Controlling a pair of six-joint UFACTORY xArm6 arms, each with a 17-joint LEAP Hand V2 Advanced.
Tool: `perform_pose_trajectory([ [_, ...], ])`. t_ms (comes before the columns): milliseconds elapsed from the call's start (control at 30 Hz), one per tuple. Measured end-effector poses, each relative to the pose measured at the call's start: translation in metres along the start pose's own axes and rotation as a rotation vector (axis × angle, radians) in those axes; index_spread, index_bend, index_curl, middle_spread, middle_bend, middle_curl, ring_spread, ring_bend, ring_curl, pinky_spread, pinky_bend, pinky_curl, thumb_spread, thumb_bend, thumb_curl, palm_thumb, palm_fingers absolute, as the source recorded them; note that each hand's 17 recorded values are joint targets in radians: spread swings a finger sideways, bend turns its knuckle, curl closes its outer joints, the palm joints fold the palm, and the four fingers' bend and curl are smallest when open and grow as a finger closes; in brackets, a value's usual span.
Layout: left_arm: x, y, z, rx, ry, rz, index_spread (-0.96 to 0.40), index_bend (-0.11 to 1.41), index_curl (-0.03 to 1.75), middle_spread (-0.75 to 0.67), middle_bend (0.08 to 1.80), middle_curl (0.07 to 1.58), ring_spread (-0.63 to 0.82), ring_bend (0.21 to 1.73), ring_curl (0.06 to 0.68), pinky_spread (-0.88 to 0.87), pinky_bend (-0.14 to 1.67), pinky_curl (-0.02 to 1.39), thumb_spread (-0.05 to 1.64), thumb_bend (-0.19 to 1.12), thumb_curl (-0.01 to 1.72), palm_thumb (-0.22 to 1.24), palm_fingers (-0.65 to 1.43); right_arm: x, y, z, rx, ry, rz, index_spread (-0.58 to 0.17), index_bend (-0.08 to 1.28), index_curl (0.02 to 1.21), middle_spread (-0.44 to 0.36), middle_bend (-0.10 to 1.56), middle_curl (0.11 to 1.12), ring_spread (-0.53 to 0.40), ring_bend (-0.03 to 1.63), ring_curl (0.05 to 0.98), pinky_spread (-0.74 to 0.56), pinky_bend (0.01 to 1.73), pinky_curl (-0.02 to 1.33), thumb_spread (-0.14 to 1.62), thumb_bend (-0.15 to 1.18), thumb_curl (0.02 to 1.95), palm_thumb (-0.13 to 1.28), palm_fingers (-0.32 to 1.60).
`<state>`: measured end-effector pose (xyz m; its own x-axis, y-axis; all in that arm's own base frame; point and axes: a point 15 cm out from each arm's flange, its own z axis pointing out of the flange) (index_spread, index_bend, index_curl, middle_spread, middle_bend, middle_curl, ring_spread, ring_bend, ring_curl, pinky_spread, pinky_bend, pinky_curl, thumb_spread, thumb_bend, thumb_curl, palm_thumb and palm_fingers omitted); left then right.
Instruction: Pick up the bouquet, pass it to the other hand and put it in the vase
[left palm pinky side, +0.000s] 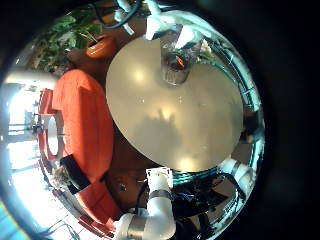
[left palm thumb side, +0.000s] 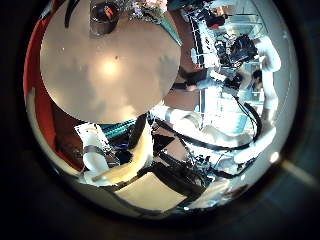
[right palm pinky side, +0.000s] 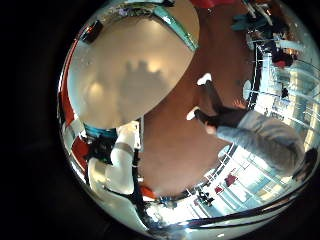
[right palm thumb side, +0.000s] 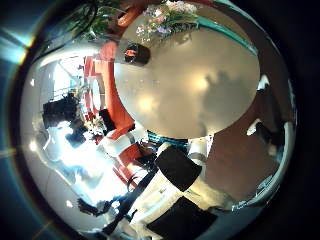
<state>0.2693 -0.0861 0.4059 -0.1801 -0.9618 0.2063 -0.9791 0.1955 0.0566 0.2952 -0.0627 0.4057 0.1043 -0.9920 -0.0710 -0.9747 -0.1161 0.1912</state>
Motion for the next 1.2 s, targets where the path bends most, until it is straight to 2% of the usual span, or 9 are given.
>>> perform_pose_trajectory([
  [200, -0.001, 0.002, 0.002, -0.016, 0.001, -0.003, 0.09, 0.16, 0.31, 0.43, 0.19, 0.33, 0.56, 0.55, 0.195, 0.55, 0.28, 0.32, 1.04, -0.03, 0.35, 0.34, 0.09, 0.002, -0.002, 0.001, 0.000, -0.001, 0.004, -0.380, 0.15, 0.27, 0.030, 0.21, 0.35, 0.162, 0.46, 0.221, 0.38, 0.43, 0.28, 1.23, -0.02, 0.30, 0.38, 0.17],
  [333, 0.002, 0.004, 0.000, -0.026, 0.006, 0.003, 0.09, 0.17, 0.32, 0.43, 0.19, 0.32, 0.56, 0.55, 0.195, 0.55, 0.29, 0.32, 1.05, -0.02, 0.35, 0.35, 0.09, 0.016, 0.004, 0.001, 0.003, -0.011, 0.041, -0.373, 0.15, 0.26, 0.027, 0.22, 0.35, 0.156, 0.47, 0.224, 0.37, 0.42, 0.28, 1.24, -0.02, 0.29, 0.38, 0.18],
  [533, 0.019, 0.019, 0.002, -0.061, 0.017, 0.065, 0.09, 0.17, 0.32, 0.42, 0.19, 0.32, 0.56, 0.54, 0.192, 0.54, 0.29, 0.32, 1.05, -0.02, 0.35, 0.35, 0.09, 0.051, 0.013, -0.001, 0.044, -0.030, 0.121, -0.332, 0.14, 0.26, -0.003, 0.27, 0.37, 0.099, 0.56, 0.240, 0.36, 0.43, 0.27, 1.24, -0.02, 0.28, 0.37, 0.34],
  [700, 0.030, 0.021, 0.008, -0.082, 0.018, 0.104, 0.09, 0.17, 0.32, 0.42, 0.19, 0.32, 0.55, 0.53, 0.190, 0.54, 0.28, 0.32, 1.05, -0.02, 0.35, 0.36, 0.10, 0.091, 0.000, 0.011, 0.047, -0.054, 0.212, -0.286, 0.12, 0.24, -0.016, 0.32, 0.38, 0.059, 0.66, 0.267, 0.36, 0.50, 0.29, 1.21, -0.01, 0.30, 0.40, 0.39],
  [900, 0.034, 0.020, 0.018, -0.116, 0.030, 0.127, 0.09, 0.17, 0.33, 0.41, 0.19, 0.32, 0.55, 0.53, 0.189, 0.54, 0.27, 0.32, 1.05, -0.02, 0.35, 0.36, 0.10, 0.131, -0.055, 0.021, 0.051, -0.075, 0.242, -0.234, 0.14, 0.23, -0.026, 0.37, 0.40, 0.008, 0.77, 0.293, 0.32, 0.56, 0.29, 1.14, -0.01, 0.35, 0.51, 0.39],
  [1200, 0.033, 0.023, 0.022, -0.142, 0.038, 0.164, 0.08, 0.17, 0.33, 0.41, 0.19, 0.31, 0.56, 0.52, 0.187, 0.54, 0.27, 0.32, 1.06, -0.02, 0.34, 0.37, 0.11, 0.148, -0.143, 0.049, 0.016, -0.128, 0.238, -0.262, 0.21, 0.29, -0.023, 0.38, 0.40, -0.033, 0.72, 0.274, 0.28, 0.49, 0.26, 1.09, -0.02, 0.39, 0.59, 0.34],
])
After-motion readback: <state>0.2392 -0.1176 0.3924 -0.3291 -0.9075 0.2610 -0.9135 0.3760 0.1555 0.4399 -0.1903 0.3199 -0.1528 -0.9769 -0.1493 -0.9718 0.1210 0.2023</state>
